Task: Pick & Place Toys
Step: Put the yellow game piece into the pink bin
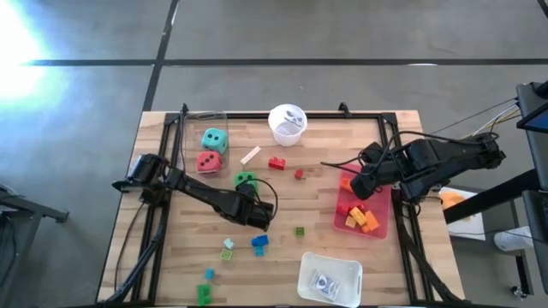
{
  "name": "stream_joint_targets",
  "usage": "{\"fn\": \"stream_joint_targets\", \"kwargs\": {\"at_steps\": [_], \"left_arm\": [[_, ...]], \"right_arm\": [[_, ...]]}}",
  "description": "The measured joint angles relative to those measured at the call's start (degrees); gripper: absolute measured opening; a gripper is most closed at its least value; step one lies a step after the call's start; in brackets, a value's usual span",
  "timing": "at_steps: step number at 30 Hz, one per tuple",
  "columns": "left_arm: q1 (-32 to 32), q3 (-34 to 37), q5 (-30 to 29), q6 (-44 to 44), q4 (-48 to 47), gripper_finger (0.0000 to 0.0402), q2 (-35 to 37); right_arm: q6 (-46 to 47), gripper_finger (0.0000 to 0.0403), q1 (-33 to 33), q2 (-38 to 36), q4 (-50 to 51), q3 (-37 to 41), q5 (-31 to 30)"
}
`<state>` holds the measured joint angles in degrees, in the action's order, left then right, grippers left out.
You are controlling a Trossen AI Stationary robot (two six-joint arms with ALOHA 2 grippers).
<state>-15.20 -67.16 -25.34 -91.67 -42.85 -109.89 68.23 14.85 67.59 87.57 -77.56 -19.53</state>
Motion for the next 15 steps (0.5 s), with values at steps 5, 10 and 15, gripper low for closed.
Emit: {"fn": "stream_joint_targets", "kwargs": {"at_steps": [5,10,15], "left_arm": [[1.0,0.0,-0.1,1.5,0.0,0.0335,-0.3],[1.9,0.0,1.1,1.9,0.1,0.0285,-0.6],[1.9,0.0,1.3,2.5,0.3,0.0226,-0.6]], "right_arm": [[0.2,0.0341,0.0,0.0,-0.1,0.0,0.0],[0.4,0.0341,0.0,0.0,-0.8,0.0,0.0],[0.3,0.0341,0.0,0.0,-1.2,0.0,0.0]]}}
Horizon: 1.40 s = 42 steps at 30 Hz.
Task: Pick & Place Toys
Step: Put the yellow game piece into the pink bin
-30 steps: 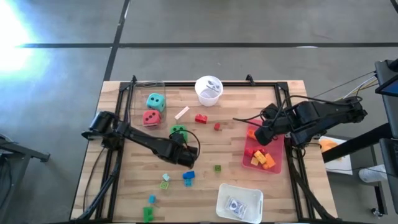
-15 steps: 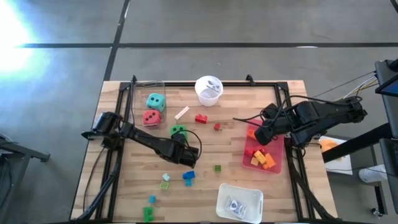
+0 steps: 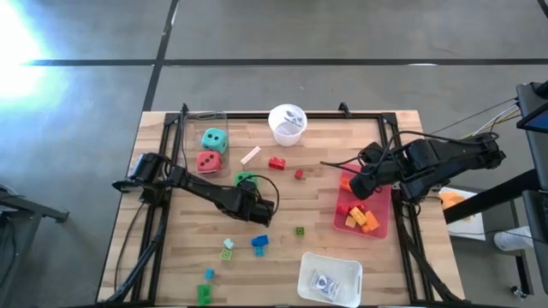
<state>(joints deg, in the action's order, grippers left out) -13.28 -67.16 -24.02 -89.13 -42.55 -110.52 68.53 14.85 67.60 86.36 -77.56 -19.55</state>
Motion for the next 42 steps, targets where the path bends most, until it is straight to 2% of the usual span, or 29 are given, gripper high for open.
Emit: {"fn": "stream_joint_targets", "kwargs": {"at_steps": [13,20,26,33,42], "left_arm": [[0.0,4.2,2.6,0.7,4.6,0.0098,0.5],[0.1,4.7,3.2,1.3,5.3,0.0093,1.3],[-0.1,5.0,6.0,6.6,7.7,0.0093,5.9],[-1.0,4.9,6.0,14.5,17.0,0.0093,16.2],[-1.0,4.8,6.1,22.8,33.5,0.0093,30.8]], "right_arm": [[-0.2,0.0341,0.0,0.0,-0.2,0.0,0.0],[-0.2,0.0341,0.0,0.0,-0.4,0.0,0.0],[-0.9,0.0341,0.0,0.0,-1.7,0.0,0.0],[-12.7,0.0341,0.0,0.0,-12.9,0.0,0.0],[-35.2,0.0341,1.8,0.0,-36.9,0.0,0.1]]}}
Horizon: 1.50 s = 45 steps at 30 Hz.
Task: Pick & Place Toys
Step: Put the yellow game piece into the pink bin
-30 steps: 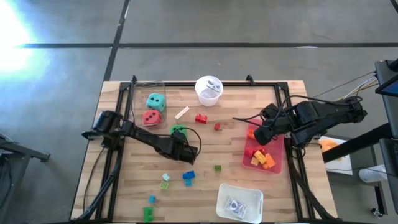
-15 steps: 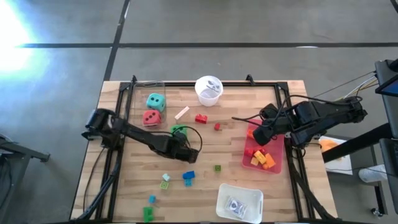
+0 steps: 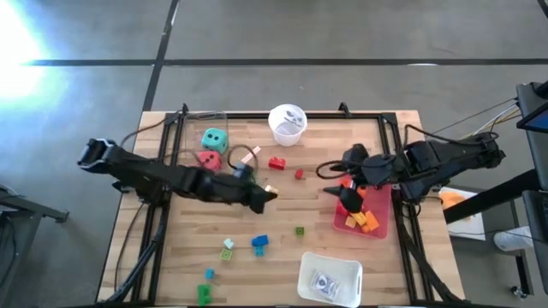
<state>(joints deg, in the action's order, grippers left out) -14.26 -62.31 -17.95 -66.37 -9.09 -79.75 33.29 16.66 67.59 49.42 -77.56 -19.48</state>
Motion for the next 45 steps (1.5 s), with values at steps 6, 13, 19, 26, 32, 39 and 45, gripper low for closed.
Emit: {"fn": "stream_joint_targets", "kwargs": {"at_steps": [6,13,19,26,32,39,45], "left_arm": [[1.4,0.0,-0.1,5.1,12.0,0.0093,5.3],[4.0,0.0,3.6,5.7,22.1,0.0093,5.6],[5.5,0.0,6.5,3.5,23.8,0.0093,5.3],[6.3,0.0,8.0,3.3,26.1,0.0093,4.9],[6.6,0.0,8.6,2.9,26.7,0.0093,4.9],[6.6,0.0,9.4,1.3,30.0,0.0093,3.0],[7.0,0.0,12.6,-0.3,39.9,0.0093,-0.6]], "right_arm": [[-15.8,0.0341,1.1,1.4,-16.7,0.0,-4.7],[-33.5,0.0341,1.4,5.7,-32.1,0.0,-7.7],[-40.8,0.0341,1.3,9.4,-39.1,0.0,-11.6],[-42.5,0.0341,1.3,12.3,-44.8,0.0,-12.3],[-42.9,0.0341,1.3,13.5,-48.1,0.0,-13.1],[-43.0,0.0341,1.2,13.6,-48.9,0.0,-14.8],[-42.8,0.0341,1.2,13.6,-48.9,0.0,-14.8]]}}
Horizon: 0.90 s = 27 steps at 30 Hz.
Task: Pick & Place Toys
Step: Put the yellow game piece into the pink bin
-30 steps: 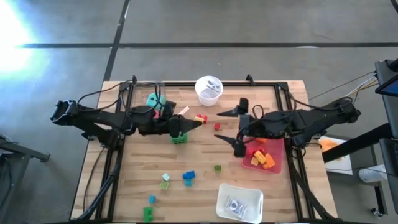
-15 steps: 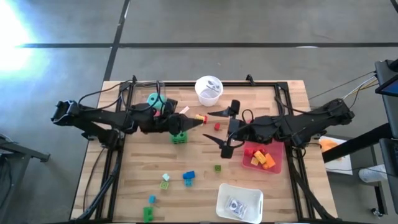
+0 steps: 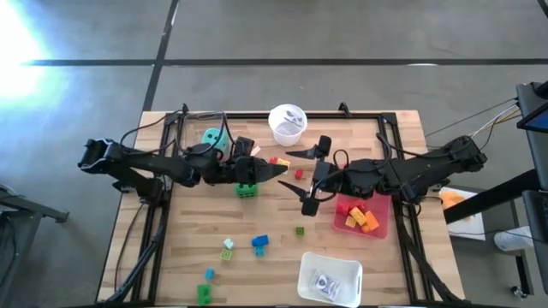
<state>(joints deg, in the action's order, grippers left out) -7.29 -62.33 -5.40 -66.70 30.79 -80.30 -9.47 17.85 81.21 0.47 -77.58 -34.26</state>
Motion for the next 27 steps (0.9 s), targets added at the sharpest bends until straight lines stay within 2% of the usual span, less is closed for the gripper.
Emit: {"fn": "stream_joint_targets", "kwargs": {"at_steps": [13,16,19,27], "left_arm": [[0.6,-2.0,1.1,-2.6,-0.8,0.0093,-3.6],[0.9,-2.7,1.6,-2.4,-0.8,0.0093,-3.6],[1.2,-2.8,2.1,-2.4,-1.1,0.0093,-3.4],[1.4,-2.7,2.1,-2.5,-3.2,0.0093,-3.4]], "right_arm": [[0.5,0.034,0.0,0.0,0.7,0.0,-0.3],[0.5,0.0328,0.0,0.0,1.1,0.0,-0.3],[0.5,0.0293,0.0,0.0,1.1,0.0,-0.4],[-0.7,0.0161,0.0,0.0,1.8,0.0,-2.5]]}}
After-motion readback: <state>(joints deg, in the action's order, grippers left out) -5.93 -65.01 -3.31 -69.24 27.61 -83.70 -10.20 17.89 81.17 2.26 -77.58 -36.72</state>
